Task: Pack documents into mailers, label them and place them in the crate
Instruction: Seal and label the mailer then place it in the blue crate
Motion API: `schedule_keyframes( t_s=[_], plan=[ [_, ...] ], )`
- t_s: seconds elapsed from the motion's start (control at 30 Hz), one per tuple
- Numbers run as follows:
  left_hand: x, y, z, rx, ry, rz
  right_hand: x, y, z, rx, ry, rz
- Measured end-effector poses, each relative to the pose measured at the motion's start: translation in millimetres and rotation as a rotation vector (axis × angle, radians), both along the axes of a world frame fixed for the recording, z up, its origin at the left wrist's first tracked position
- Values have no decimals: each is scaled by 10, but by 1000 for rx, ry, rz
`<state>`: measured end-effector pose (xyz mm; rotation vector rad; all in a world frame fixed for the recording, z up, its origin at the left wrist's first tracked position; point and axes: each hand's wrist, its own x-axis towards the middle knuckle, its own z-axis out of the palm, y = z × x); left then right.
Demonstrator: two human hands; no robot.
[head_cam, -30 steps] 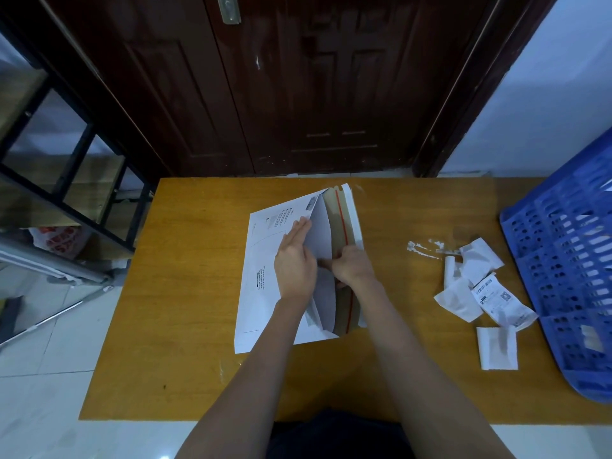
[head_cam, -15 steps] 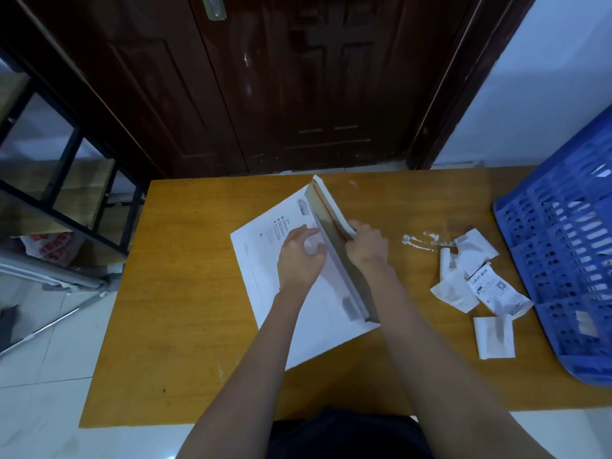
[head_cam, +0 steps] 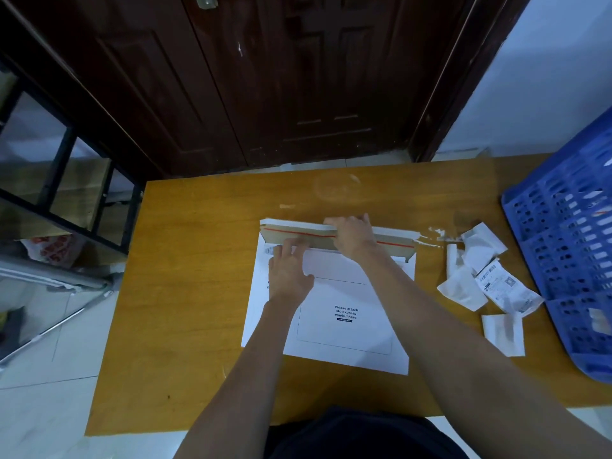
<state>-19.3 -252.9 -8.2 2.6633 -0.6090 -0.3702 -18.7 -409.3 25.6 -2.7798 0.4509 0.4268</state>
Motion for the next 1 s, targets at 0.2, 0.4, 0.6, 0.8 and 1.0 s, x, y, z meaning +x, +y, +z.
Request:
schedule_keyframes(
  t_s=[0.2, 0.4, 0.6, 0.8, 1.0],
  plan=[
    [90, -11, -89, 150, -26, -30, 37, 3, -226, -16, 33, 63],
    [182, -52, -179, 199, -4, -49, -77, -6, -376, -23, -262, -27],
    [235, -43, -302, 286, 32, -96, -510, 100, -560, 98, -89, -291],
    [287, -48, -353, 346, 40, -131, -564, 44, -659, 25, 84, -268],
    [371, -70, -332, 429, 36, -187, -421, -52, -641, -65, 214, -158]
  ],
)
